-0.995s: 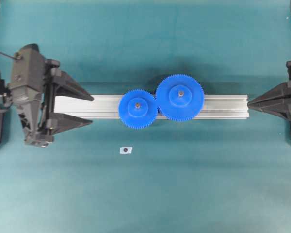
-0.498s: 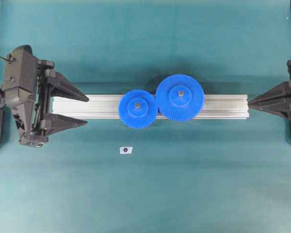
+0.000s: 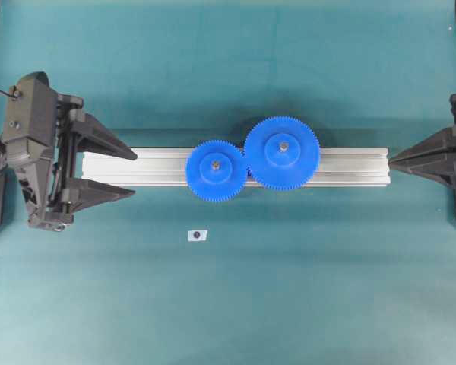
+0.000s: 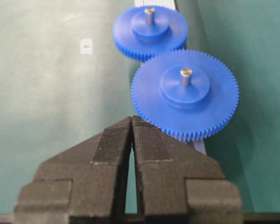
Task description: Find the location of the shaft and insert the small gear.
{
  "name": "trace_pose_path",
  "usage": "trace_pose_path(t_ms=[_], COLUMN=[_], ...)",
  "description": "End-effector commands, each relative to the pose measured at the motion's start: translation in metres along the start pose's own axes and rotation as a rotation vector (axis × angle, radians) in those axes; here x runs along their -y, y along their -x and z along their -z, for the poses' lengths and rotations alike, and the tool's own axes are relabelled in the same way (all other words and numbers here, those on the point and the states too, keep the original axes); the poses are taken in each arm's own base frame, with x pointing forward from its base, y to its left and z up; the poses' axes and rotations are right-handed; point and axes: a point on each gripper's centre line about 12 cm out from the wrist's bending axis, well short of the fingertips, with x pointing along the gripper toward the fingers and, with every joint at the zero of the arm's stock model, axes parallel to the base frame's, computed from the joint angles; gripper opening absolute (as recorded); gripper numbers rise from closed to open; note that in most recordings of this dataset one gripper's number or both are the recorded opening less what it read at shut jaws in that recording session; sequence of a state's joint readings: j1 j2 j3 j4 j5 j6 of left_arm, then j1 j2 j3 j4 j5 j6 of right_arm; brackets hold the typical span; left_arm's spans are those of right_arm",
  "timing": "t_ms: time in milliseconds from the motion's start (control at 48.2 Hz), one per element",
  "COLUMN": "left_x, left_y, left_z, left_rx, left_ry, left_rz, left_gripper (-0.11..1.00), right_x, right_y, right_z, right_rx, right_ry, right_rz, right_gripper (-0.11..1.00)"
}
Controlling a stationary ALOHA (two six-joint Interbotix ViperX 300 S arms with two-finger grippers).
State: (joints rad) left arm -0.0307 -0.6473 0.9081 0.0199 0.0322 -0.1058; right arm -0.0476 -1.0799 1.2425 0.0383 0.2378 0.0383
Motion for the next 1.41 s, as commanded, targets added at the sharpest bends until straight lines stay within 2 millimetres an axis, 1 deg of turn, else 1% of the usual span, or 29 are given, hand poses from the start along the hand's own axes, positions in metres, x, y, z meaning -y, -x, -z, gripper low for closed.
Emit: trace_pose_path(t_ms=[0,684,1389], left_x=[0.0015,0.0009,0.0012], left_y=[0.002,0.0044,0.004], left_z=[-0.0071,-0.0058,-0.0045], left_rx=[0.027,0.027,0.026], left_ry=[-0.001,-0.007,-0.009], left_rz=[0.005,0.004,0.005], left_gripper=[0.66,0.66,0.66], right_x=[-0.0001,0.0,0.0001], right_y=[-0.0002,-0.0005,0.0035], right_z=[-0.0048,-0.0022,-0.0011], right_rx=[0.014,0.003,0.022], right_ry=[-0.01,-0.01,-0.008], right_rz=[0.0,0.001,-0.001], right_gripper=[0.09,0.09,0.09])
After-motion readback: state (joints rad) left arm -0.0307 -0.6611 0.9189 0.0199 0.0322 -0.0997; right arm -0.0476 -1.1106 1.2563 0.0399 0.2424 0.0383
